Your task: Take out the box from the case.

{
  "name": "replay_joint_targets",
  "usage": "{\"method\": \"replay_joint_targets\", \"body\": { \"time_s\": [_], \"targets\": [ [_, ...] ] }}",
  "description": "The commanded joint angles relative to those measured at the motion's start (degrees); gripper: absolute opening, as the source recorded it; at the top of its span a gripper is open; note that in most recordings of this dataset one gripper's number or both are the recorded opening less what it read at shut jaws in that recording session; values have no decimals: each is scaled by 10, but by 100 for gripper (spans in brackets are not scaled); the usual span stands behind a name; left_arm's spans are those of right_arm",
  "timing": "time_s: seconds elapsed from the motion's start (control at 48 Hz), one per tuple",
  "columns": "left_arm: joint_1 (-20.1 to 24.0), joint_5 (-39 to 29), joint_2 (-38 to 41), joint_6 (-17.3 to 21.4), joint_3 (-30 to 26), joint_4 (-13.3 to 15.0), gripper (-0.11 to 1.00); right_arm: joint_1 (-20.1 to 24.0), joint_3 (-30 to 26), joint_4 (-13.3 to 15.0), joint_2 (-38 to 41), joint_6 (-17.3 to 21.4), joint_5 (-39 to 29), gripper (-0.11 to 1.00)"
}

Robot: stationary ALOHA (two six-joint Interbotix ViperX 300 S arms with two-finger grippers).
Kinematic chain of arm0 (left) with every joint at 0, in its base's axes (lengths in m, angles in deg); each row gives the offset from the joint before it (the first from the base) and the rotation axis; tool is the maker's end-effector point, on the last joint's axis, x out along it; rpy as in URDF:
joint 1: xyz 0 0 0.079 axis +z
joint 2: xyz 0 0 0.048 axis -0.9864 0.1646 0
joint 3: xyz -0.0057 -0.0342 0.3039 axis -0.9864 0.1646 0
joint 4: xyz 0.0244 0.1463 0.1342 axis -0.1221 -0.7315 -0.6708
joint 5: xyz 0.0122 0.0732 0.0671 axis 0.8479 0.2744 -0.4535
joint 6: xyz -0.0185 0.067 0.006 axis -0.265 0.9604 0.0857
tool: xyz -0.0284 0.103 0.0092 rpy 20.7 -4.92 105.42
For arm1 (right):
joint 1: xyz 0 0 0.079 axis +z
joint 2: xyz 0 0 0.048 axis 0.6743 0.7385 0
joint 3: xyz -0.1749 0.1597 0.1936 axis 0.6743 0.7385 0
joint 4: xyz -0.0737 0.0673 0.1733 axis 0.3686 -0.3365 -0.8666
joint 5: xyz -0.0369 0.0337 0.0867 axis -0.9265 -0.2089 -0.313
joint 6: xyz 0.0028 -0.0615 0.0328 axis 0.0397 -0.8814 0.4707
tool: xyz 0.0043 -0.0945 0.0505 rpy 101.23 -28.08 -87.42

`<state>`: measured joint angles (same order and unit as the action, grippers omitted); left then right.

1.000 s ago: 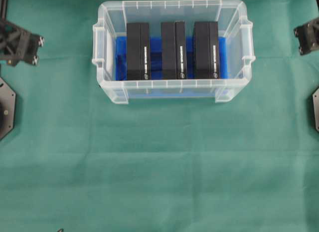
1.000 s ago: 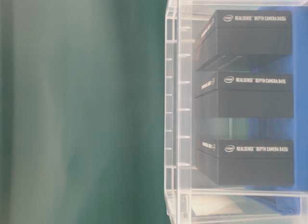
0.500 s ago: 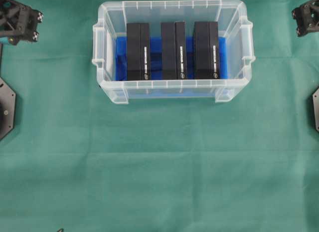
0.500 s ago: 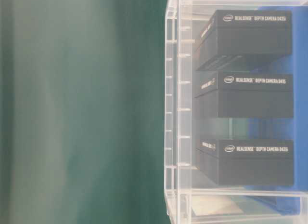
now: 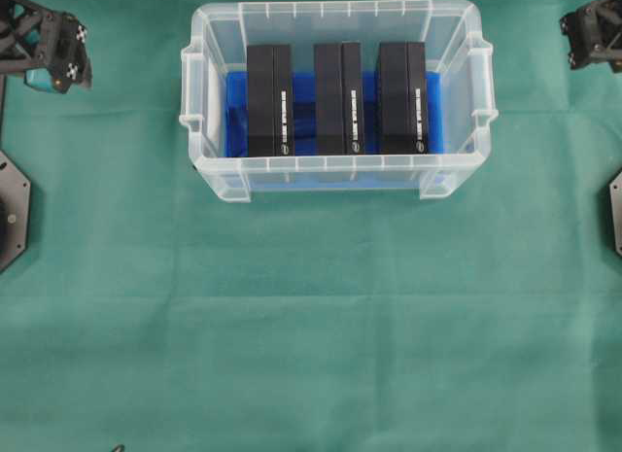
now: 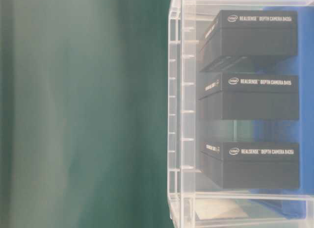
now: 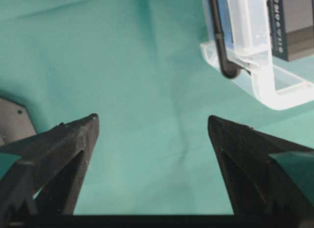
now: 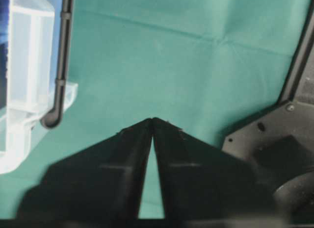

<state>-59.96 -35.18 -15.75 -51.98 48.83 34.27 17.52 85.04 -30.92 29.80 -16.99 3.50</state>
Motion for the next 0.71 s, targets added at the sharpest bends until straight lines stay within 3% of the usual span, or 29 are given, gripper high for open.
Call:
{"method": "replay_joint_targets", "body": {
  "time_s": [0.0, 0.125, 0.229, 0.688],
  "targets": [
    [3, 1, -2, -2, -12, 0, 92, -1, -4, 4, -1, 6, 2, 33],
    [3, 2, -2, -4, -13, 0, 92, -1, -4, 6, -1, 18, 1, 74],
    [3, 2, -2, -5, -13, 1, 92, -1, -4, 7, -1, 27, 1, 94],
    [3, 1, -6, -23, -10, 0, 92, -1, -4, 7, 4, 34, -4, 94]
  ]
}}
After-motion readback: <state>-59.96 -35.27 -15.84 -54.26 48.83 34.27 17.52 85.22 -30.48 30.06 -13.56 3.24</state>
